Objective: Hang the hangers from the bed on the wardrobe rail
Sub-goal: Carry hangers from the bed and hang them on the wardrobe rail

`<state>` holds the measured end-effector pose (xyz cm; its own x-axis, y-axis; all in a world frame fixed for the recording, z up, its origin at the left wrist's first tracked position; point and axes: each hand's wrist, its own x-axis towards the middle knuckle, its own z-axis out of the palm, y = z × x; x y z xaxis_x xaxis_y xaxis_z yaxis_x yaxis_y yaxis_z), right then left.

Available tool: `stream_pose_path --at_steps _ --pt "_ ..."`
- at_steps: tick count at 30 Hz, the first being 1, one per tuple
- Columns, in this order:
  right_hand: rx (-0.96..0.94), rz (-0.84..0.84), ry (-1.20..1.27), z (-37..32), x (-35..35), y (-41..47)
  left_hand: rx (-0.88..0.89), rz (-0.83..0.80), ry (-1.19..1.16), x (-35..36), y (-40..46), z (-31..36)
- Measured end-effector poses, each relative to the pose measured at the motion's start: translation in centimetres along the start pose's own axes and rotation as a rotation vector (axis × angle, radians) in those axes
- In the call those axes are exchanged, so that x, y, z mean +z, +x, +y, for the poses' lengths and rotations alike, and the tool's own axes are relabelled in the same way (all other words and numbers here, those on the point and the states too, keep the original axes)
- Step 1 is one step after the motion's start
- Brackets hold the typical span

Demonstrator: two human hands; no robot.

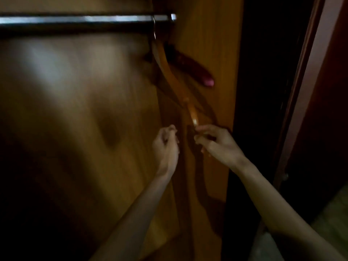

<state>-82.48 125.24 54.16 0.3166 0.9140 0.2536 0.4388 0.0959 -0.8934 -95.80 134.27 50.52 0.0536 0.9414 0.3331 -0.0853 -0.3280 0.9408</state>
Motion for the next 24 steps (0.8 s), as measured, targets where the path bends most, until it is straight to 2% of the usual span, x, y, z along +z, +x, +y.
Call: stream_pose_path --at_steps 4,8,11,14,18,20,22,24 --pt "0.123 -0.091 -0.086 6.7 1.7 -4.8 -0.096 -0.257 0.203 0.7 -6.1 -8.0" --pt "0.287 -0.184 -0.171 14.5 3.1 -11.1 -0.321 -0.494 0.269 0.6 -12.9 -14.6" --pt "0.508 -0.218 -0.227 21.0 3.9 -16.7 -0.488 -0.715 0.407 1.0 -18.2 -19.7" --pt "0.765 -0.155 -0.225 27.3 4.1 -23.3 -0.642 -0.959 0.549 2.2 -24.2 -25.0" --pt "1.065 -0.105 -0.162 32.2 3.0 -33.3 -0.652 -1.388 0.794 4.1 -31.8 -28.8" --pt "1.198 -0.026 -0.113 34.0 2.2 -39.4 -0.627 -1.598 0.903 4.8 -35.9 -30.2" --pt "1.342 0.065 -0.044 35.2 1.6 -45.6 -0.597 -1.744 1.023 5.0 -39.6 -31.2" --pt "1.474 0.157 0.025 36.4 1.1 -52.6 -0.559 -1.821 1.129 5.8 -43.8 -31.7"
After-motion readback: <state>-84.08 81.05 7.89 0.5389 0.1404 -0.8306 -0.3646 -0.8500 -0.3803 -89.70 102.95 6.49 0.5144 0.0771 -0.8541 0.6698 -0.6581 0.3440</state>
